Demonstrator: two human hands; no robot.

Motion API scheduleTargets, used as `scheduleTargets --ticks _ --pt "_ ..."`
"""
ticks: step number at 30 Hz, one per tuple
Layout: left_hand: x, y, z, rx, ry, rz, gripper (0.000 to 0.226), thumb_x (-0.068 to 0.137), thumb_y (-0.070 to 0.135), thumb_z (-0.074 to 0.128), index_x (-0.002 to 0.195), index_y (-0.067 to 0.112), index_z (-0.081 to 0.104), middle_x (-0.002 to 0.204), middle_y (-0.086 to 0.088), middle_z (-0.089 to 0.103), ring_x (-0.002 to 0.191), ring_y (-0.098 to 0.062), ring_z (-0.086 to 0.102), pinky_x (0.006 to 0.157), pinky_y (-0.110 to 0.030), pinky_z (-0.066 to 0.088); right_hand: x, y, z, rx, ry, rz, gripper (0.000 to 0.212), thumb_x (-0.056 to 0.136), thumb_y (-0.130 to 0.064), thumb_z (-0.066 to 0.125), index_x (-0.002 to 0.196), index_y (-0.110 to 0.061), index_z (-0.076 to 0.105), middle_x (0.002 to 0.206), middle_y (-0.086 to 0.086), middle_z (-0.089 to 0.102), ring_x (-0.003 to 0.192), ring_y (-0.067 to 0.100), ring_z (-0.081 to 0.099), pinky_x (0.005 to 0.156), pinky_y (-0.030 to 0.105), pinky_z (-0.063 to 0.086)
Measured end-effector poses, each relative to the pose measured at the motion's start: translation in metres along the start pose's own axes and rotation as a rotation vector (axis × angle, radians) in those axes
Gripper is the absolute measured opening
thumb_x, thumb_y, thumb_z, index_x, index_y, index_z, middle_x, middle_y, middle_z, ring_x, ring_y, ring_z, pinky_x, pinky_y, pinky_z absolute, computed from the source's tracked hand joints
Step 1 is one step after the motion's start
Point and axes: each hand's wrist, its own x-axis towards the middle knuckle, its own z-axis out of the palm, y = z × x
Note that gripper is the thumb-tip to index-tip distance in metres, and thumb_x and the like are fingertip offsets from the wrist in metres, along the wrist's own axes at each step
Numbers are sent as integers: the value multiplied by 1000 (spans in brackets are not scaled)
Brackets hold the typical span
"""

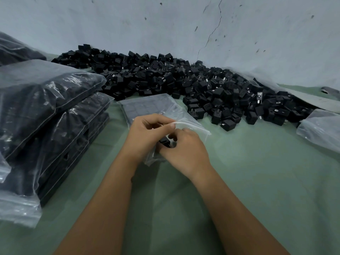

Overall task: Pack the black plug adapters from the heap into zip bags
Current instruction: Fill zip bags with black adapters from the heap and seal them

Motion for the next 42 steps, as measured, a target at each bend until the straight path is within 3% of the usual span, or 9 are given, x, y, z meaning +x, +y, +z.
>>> scheduleTargets --ticks 7,11,16,20,24,27,29,35,42 --pt "0 0 0 36 -9 29 10 78 5 72 87 2 75 80 -16 72 76 -25 68 72 -31 56 -1 -4 1 -32 152 -13 31 78 -32 60 107 -23 57 95 -3 65 90 22 59 67 32 47" --pt "0 1 0 43 18 27 15 74 12 72 86 4 75 87 -21 72 85 -31 66 85 -42 52 1 3 -2 -17 155 -169 38 78 -9 55 113 -23 59 105 1 62 101 23 54 77 35 49" --pt "-1 3 -1 29 37 20 16 75 13 72 88 4 75 85 -21 71 80 -29 65 76 -36 55 0 3 3 36 29 -284 41 75 -18 62 115 -27 57 106 -7 60 99 14 50 80 31 48" --pt "-4 9 -4 52 30 21 16 84 16 69 94 5 75 81 -1 73 73 -7 63 69 -20 52 0 5 3 179 -11 -265 27 76 -22 56 102 -31 61 100 -13 63 95 8 56 82 32 50" --pt "1 6 -14 187 369 13 32 99 31 44 95 22 75 92 4 74 80 -3 62 73 -19 48 -4 6 1 291 38 -181 35 73 -30 49 106 -43 50 103 -20 47 93 1 53 78 29 51" --pt "4 5 -22 120 735 -34 28 96 21 46 87 23 73 83 11 71 64 8 57 56 -5 42 -5 8 -1 251 28 -189 9 72 -35 48 78 -36 54 84 -18 54 81 3 55 68 26 49" --pt "5 2 -27 241 797 -82 27 93 16 46 93 28 70 76 16 65 52 6 50 47 -11 40 -5 8 -3 209 15 -205 10 71 -35 46 66 -34 54 68 -13 56 67 5 53 59 20 40" --pt "5 -7 -36 750 701 -269 53 85 2 41 135 19 42 128 -8 57 114 -30 50 86 -38 39 -5 6 -1 143 -108 -214 17 76 -25 53 64 -14 57 56 -4 53 53 10 48 52 28 39" --pt "1 -4 -32 950 648 -406 51 85 8 42 134 22 47 134 -15 51 126 -36 38 108 -47 27 3 -1 7 0 -152 -386 26 75 -25 53 99 -24 64 97 -7 58 96 14 47 88 32 41"
